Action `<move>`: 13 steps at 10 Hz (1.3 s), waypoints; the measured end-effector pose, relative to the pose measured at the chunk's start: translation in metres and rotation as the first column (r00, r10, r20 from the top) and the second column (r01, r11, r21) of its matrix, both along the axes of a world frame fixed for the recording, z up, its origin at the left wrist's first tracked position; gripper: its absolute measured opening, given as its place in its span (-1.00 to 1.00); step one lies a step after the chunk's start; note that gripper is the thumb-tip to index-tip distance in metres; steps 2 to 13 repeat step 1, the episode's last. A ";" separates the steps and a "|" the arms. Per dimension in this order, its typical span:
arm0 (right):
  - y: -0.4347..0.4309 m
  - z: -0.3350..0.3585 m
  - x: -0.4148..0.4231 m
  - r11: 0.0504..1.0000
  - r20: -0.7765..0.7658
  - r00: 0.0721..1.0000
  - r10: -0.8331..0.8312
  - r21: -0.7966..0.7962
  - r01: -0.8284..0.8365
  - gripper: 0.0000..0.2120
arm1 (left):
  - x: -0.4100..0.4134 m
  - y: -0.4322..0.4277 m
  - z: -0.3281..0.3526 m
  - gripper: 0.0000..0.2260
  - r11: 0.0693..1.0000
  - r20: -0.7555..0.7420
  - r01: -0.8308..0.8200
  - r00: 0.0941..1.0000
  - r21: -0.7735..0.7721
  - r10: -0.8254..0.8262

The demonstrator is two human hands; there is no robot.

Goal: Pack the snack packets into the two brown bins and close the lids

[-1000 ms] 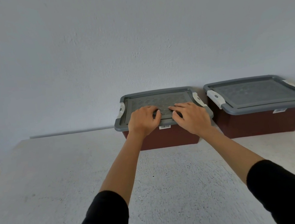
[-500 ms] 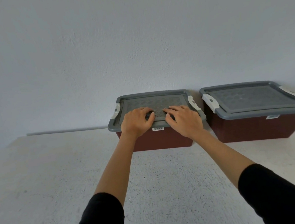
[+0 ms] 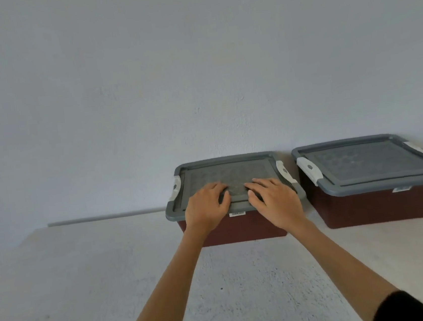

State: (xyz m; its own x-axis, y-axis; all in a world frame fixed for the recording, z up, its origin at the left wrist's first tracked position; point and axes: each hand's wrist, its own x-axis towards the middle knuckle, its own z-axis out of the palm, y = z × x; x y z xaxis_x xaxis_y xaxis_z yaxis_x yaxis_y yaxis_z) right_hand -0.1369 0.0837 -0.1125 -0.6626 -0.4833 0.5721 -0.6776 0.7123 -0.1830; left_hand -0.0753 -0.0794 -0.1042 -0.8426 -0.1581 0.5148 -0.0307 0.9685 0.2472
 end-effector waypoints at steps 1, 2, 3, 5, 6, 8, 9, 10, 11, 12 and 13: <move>0.013 -0.026 0.033 0.979 -0.063 0.998 -0.026 -0.204 0.013 -0.64 | 0.032 0.008 -0.019 -0.71 0.981 -0.224 0.132 0.970 0.141 -0.098; 0.013 -0.026 0.033 0.979 -0.063 0.998 -0.026 -0.204 0.013 -0.64 | 0.032 0.008 -0.019 -0.71 0.981 -0.224 0.132 0.970 0.141 -0.098; 0.013 -0.026 0.033 0.979 -0.063 0.998 -0.026 -0.204 0.013 -0.64 | 0.032 0.008 -0.019 -0.71 0.981 -0.224 0.132 0.970 0.141 -0.098; 0.013 -0.026 0.033 0.979 -0.063 0.998 -0.026 -0.204 0.013 -0.64 | 0.032 0.008 -0.019 -0.71 0.981 -0.224 0.132 0.970 0.141 -0.098; 0.013 -0.026 0.033 0.979 -0.063 0.998 -0.026 -0.204 0.013 -0.64 | 0.032 0.008 -0.019 -0.71 0.981 -0.224 0.132 0.970 0.141 -0.098; 0.013 -0.026 0.033 0.979 -0.063 0.998 -0.026 -0.204 0.013 -0.64 | 0.032 0.008 -0.019 -0.71 0.981 -0.224 0.132 0.970 0.141 -0.098; 0.013 -0.026 0.033 0.979 -0.063 0.998 -0.026 -0.204 0.013 -0.64 | 0.032 0.008 -0.019 -0.71 0.981 -0.224 0.132 0.970 0.141 -0.098; 0.013 -0.026 0.033 0.979 -0.063 0.998 -0.026 -0.204 0.013 -0.64 | 0.032 0.008 -0.019 -0.71 0.981 -0.224 0.132 0.970 0.141 -0.098; 0.013 -0.026 0.033 0.979 -0.063 0.998 -0.026 -0.204 0.013 -0.64 | 0.032 0.008 -0.019 -0.71 0.981 -0.224 0.132 0.970 0.141 -0.098; 0.013 -0.026 0.033 0.979 -0.063 0.998 -0.026 -0.204 0.013 -0.64 | 0.032 0.008 -0.019 -0.71 0.981 -0.224 0.132 0.970 0.141 -0.098; 0.013 -0.026 0.033 0.979 -0.063 0.998 -0.026 -0.204 0.013 -0.64 | 0.032 0.008 -0.019 -0.71 0.981 -0.224 0.132 0.970 0.141 -0.098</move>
